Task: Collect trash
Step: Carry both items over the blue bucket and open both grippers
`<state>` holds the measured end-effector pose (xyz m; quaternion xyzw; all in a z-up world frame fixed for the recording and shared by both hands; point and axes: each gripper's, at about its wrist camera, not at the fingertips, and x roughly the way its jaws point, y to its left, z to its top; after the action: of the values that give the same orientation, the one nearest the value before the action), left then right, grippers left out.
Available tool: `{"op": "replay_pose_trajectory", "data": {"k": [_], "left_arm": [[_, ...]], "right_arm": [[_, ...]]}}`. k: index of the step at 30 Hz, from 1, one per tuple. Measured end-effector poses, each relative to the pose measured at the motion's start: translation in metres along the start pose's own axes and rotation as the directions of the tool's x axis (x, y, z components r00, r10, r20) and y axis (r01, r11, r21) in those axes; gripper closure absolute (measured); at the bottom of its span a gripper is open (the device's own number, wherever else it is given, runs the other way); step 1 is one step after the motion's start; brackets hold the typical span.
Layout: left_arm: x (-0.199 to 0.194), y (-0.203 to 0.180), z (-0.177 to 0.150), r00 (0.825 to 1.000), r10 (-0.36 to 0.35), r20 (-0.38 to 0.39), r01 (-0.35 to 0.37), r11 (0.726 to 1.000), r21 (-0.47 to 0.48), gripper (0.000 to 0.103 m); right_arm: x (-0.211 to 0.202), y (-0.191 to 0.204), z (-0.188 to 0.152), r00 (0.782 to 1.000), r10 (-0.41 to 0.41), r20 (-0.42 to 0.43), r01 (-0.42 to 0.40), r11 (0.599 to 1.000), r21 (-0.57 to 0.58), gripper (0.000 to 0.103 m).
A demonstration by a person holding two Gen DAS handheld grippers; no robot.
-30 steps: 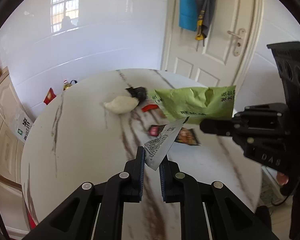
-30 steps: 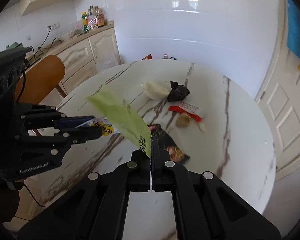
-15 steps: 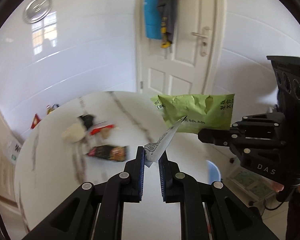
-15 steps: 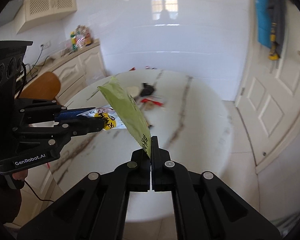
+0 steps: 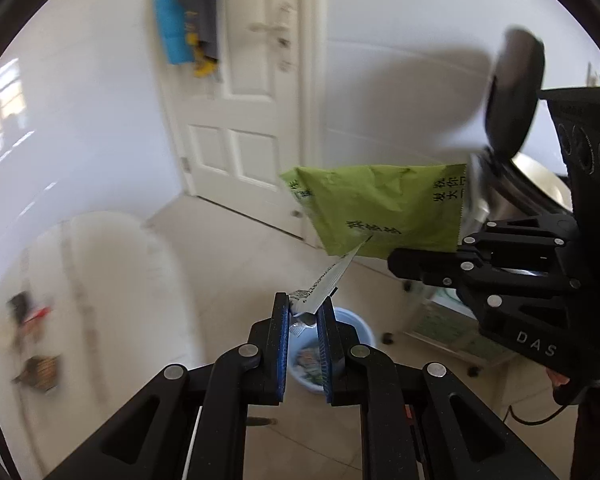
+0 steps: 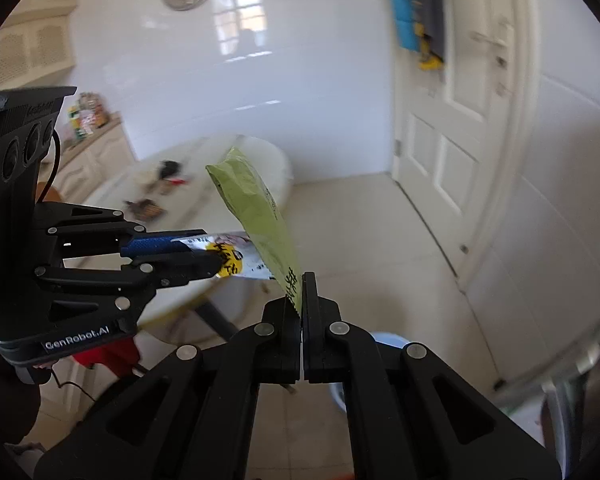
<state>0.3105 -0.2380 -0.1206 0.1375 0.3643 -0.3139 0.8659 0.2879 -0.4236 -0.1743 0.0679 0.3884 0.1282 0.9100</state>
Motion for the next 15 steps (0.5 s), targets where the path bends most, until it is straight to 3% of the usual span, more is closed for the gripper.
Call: {"op": "replay_pose_trajectory", "data": {"k": [7,15], "left_arm": [[0.115,-0.050,0.027,0.989,-0.068,-0.130,0.075,0.996,0.052,0.093],[0.244,-0.045,0.031,0.961,-0.048,-0.274,0.062,0.997,0.043,0.090]], "right_arm": [[0.030,-0.089,-0.044,0.995,-0.059,-0.084,0.067,0.992,0.104,0.102],[0.110,-0.161,-0.091,0.976,-0.025,-0.218,0.070,0.977,0.201,0.102]]}}
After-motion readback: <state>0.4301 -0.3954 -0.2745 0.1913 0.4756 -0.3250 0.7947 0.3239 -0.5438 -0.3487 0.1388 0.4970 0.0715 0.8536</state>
